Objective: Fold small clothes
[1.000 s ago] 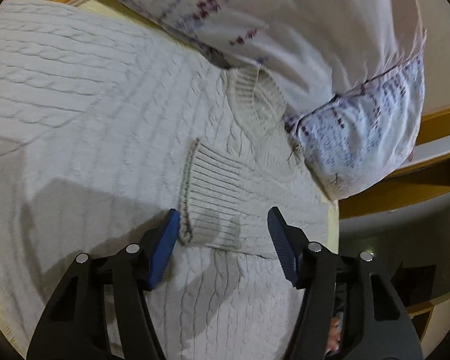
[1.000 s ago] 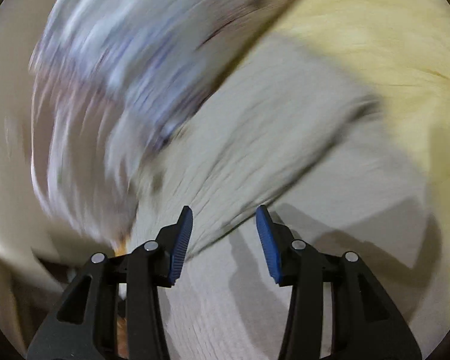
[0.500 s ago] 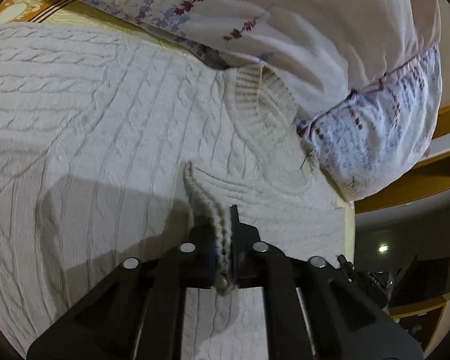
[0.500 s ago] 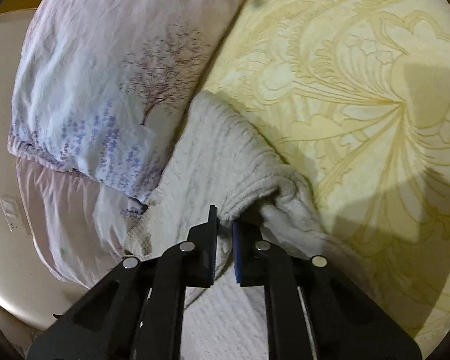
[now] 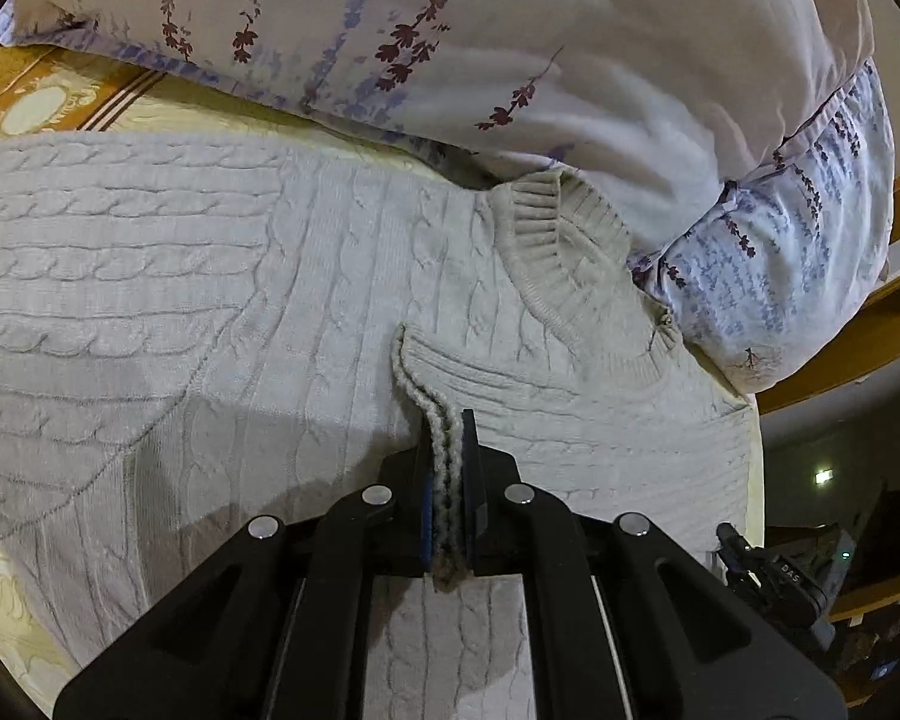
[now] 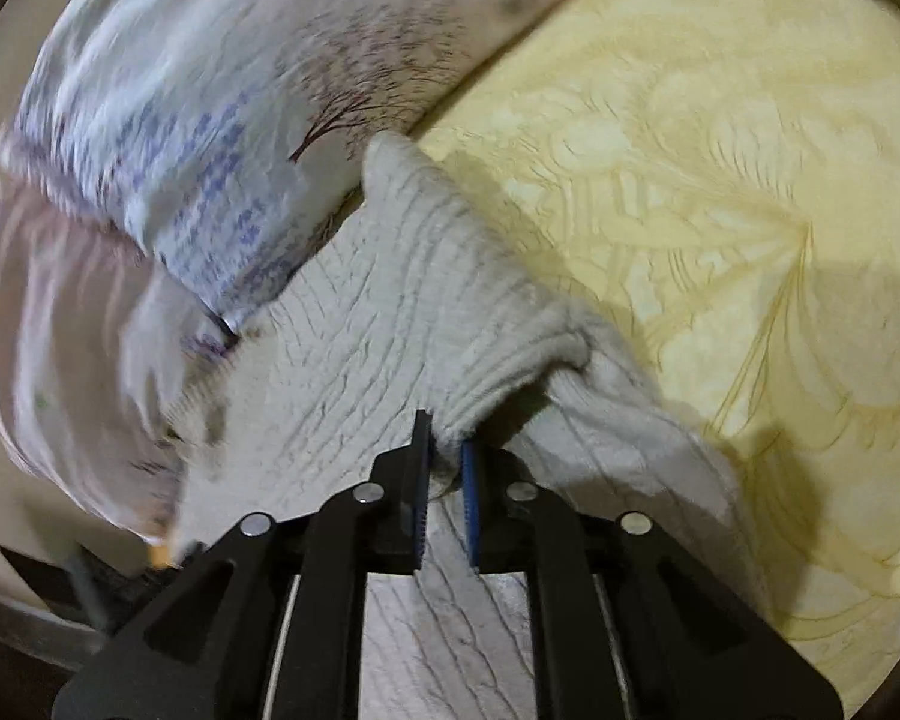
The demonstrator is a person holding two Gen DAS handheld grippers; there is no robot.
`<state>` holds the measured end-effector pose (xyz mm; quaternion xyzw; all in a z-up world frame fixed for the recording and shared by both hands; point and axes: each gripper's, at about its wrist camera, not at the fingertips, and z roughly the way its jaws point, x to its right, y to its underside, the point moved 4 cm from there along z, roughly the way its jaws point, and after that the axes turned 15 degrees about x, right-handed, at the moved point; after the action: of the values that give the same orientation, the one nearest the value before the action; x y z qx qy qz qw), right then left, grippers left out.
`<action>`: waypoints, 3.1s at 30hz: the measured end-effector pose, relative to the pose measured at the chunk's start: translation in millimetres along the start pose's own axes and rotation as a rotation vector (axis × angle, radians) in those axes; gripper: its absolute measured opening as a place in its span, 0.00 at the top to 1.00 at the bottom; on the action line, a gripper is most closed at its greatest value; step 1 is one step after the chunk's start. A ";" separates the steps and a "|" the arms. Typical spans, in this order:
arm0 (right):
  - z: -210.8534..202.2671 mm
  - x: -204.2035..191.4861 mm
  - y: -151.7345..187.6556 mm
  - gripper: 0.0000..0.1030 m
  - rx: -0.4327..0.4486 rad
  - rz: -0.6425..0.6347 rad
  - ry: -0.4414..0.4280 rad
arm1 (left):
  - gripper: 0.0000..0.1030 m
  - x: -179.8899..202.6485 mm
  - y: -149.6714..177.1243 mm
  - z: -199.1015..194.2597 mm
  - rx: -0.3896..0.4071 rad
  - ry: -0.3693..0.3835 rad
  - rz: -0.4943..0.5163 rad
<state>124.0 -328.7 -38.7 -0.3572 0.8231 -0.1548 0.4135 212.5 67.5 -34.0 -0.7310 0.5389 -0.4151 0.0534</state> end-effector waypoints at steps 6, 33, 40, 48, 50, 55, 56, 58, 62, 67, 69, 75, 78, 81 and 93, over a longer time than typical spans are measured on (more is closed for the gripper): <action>-43.5 -26.4 1.8 0.54 0.184 -0.247 0.108 | 0.73 -13.9 -10.7 -50.5 0.060 0.077 -0.077; 3.7 -131.9 89.1 0.29 -0.085 -0.497 -0.028 | 0.43 -308.2 -70.4 -198.7 0.490 -0.152 -0.779; -6.4 -129.2 90.3 0.29 -0.087 -0.482 -0.027 | 0.80 -322.8 -69.7 -195.2 0.507 -0.143 -0.857; -16.9 -121.8 75.9 0.29 -0.067 -0.464 -0.053 | 0.94 -266.9 -85.5 -199.2 0.564 -0.011 -0.778; -20.2 -117.0 72.1 0.29 -0.062 -0.456 -0.059 | 0.94 -238.5 -93.1 -197.9 0.567 0.046 -0.728; -26.1 -100.5 62.1 0.29 -0.054 -0.436 -0.062 | 0.95 -138.4 -108.2 -182.0 0.539 0.218 -0.535; -27.7 -96.0 58.7 0.29 -0.051 -0.430 -0.061 | 0.95 -117.6 -108.3 -175.8 0.523 0.243 -0.492; -31.8 -85.9 51.8 0.29 -0.044 -0.413 -0.052 | 0.95 -72.6 -103.0 -158.0 0.480 0.283 -0.389; -37.6 -67.8 40.9 0.29 -0.034 -0.385 -0.032 | 0.96 4.1 -74.3 -114.3 0.354 0.327 -0.201; -45.7 -43.2 33.5 0.29 -0.032 -0.357 -0.001 | 0.97 75.1 -10.7 -56.1 0.177 0.326 0.012; -47.5 -32.4 32.1 0.29 -0.041 -0.347 0.013 | 0.97 89.5 16.8 -35.2 0.103 0.308 0.091; -53.5 -49.0 30.9 0.29 -0.040 -0.429 -0.057 | 0.97 90.4 55.2 -24.9 -0.005 0.288 0.115; -49.7 -95.3 40.2 0.29 -0.026 -0.575 -0.153 | 0.91 63.5 45.2 -50.3 0.045 0.213 0.109; -43.0 -152.1 61.6 0.29 -0.001 -0.753 -0.253 | 0.58 28.2 37.5 -76.6 0.099 0.076 0.126; 28.7 -294.1 178.3 0.51 0.034 -1.366 -0.292 | 0.52 -85.4 -4.9 -96.1 0.106 -0.256 0.165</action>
<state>183.2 7.3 13.3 -0.8055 0.3475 -0.3434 0.3353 145.9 176.0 -16.0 -0.7272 0.5635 -0.3407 0.1940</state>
